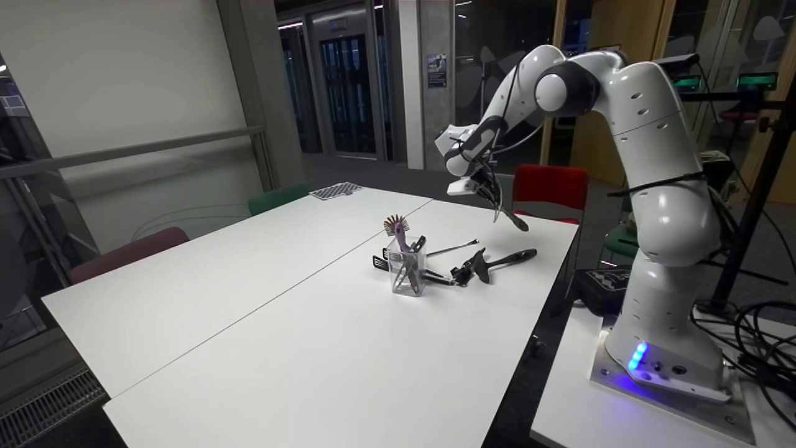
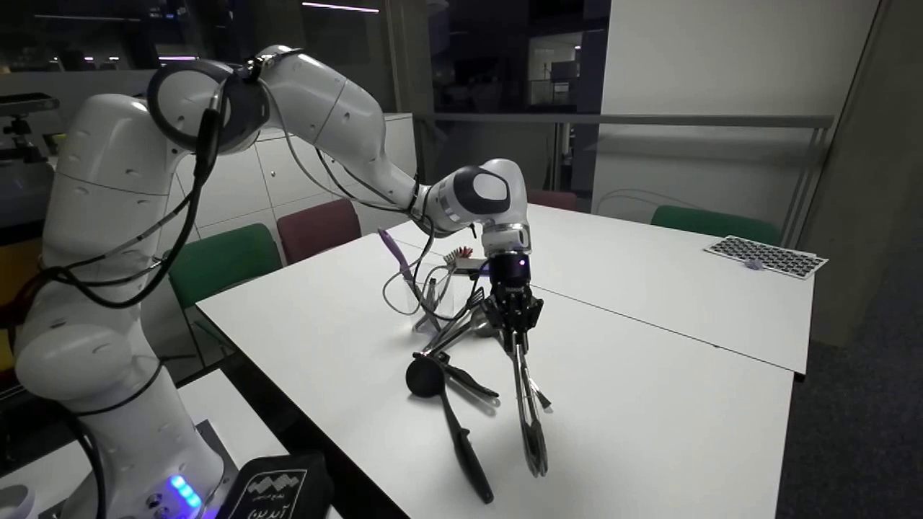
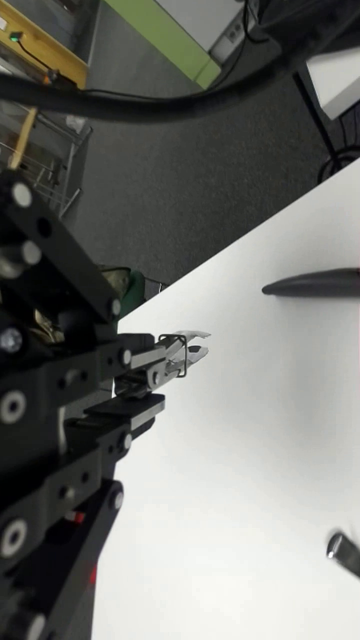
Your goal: Remove the tongs from the plastic and put them on the table
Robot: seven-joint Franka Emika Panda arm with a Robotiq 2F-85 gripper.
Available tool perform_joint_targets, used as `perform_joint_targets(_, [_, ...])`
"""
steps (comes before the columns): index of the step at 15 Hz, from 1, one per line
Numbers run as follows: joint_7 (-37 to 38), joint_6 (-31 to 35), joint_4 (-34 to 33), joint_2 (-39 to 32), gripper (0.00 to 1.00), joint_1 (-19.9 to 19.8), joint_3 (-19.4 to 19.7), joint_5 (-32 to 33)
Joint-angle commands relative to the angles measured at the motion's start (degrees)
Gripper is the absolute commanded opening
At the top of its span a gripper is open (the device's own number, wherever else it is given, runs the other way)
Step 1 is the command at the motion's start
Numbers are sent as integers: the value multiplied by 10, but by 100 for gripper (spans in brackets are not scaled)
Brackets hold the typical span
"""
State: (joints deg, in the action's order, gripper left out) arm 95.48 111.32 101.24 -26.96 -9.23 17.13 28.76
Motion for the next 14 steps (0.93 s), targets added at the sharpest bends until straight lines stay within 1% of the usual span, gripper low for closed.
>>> perform_joint_targets(1, [-25, 90, 68, 104, 5, -12, 12, 1])
perform_joint_targets(3, [-36, 141, 95, 142, 5, -24, 17, -14])
perform_joint_targets(4, [-46, 152, 103, 154, 5, -36, 17, -45])
perform_joint_targets(6, [-60, 160, 114, 166, 5, -55, 19, -109])
perform_joint_targets(7, [-65, 138, 111, 161, 5, -63, 22, -144])
perform_joint_targets(8, [-70, 134, 113, 160, 5, -71, 23, -178])
perform_joint_targets(9, [25, 195, 126, 154, 5, -51, 50, -76])
perform_joint_targets(10, [46, 203, 125, 148, 5, -53, 56, -72])
perform_joint_targets(12, [128, 225, 129, 139, 5, -47, 72, -31])
perform_joint_targets(14, [209, 225, 129, 136, 5, -42, 83, 5])
